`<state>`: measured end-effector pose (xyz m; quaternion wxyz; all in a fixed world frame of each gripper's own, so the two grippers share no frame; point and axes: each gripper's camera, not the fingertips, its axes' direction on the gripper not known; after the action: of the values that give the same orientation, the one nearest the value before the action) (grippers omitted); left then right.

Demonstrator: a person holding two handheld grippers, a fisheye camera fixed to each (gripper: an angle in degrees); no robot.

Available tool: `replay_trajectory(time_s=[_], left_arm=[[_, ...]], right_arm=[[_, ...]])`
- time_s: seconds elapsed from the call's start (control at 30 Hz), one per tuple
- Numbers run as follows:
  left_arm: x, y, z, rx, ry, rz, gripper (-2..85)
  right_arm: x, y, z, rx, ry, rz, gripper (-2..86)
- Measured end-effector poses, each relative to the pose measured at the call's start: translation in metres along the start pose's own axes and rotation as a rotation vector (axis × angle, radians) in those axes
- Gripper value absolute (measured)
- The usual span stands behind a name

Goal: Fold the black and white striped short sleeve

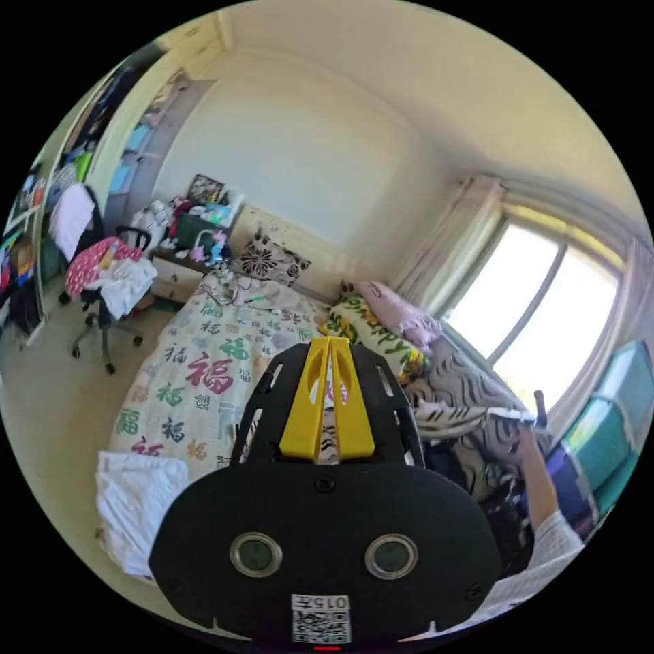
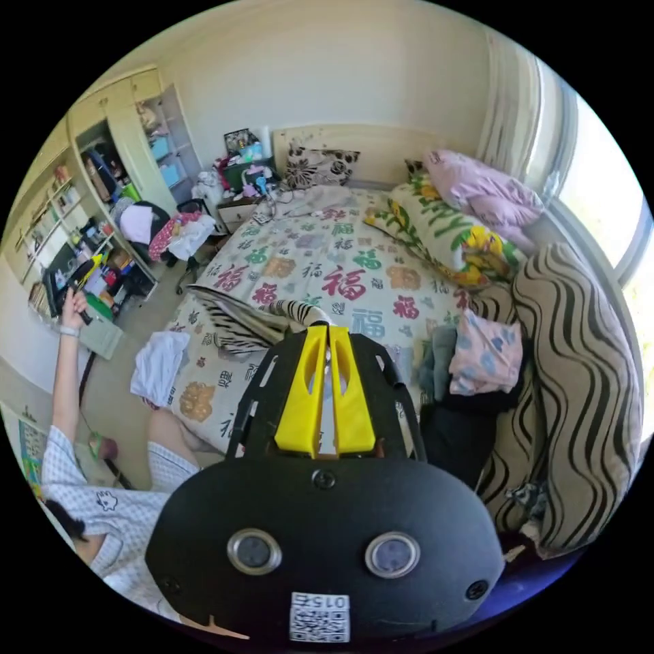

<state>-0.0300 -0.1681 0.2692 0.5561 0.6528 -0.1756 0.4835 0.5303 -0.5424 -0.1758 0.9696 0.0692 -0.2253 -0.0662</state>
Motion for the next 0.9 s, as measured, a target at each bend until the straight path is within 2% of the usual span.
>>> replay_trajectory(time_s=[0.07, 0.17, 0.23, 0.43, 0.57, 0.67, 0.83, 0.9], left_arm=[[0.019, 0.012, 0.011, -0.091, -0.01, 0.114, -0.7], [0.02, 0.072, 0.056, -0.22, -0.018, 0.197, -0.3], [0.003, 0.132, 0.112, -0.358, 0.002, 0.175, 0.5], [-0.021, 0.27, 0.245, -0.616, 0.139, 0.046, 8.3], [-0.027, 0.295, 0.29, -0.624, 0.193, -0.011, 8.1], [-0.027, 0.298, 0.319, -0.656, 0.208, -0.003, 8.3], [-0.038, 0.332, 0.378, -0.783, 0.21, -0.081, 10.0], [-0.041, 0.34, 0.383, -0.768, 0.158, -0.08, 9.2]], right_arm=[[-0.013, 0.006, -0.001, -0.023, 0.037, -0.06, -0.5], [-0.021, 0.038, 0.022, -0.078, -0.015, -0.121, -0.5], [-0.021, 0.073, 0.046, -0.106, -0.071, -0.131, -0.5], [-0.01, 0.155, 0.062, -0.141, -0.192, -0.143, -0.6], [0.016, 0.204, 0.038, -0.115, -0.209, -0.097, -0.6], [0.058, 0.247, 0.018, -0.055, -0.269, 0.032, -0.6], [0.128, 0.298, 0.053, -0.073, -0.369, 0.239, -0.4], [0.139, 0.304, 0.067, -0.098, -0.37, 0.257, -0.4]])
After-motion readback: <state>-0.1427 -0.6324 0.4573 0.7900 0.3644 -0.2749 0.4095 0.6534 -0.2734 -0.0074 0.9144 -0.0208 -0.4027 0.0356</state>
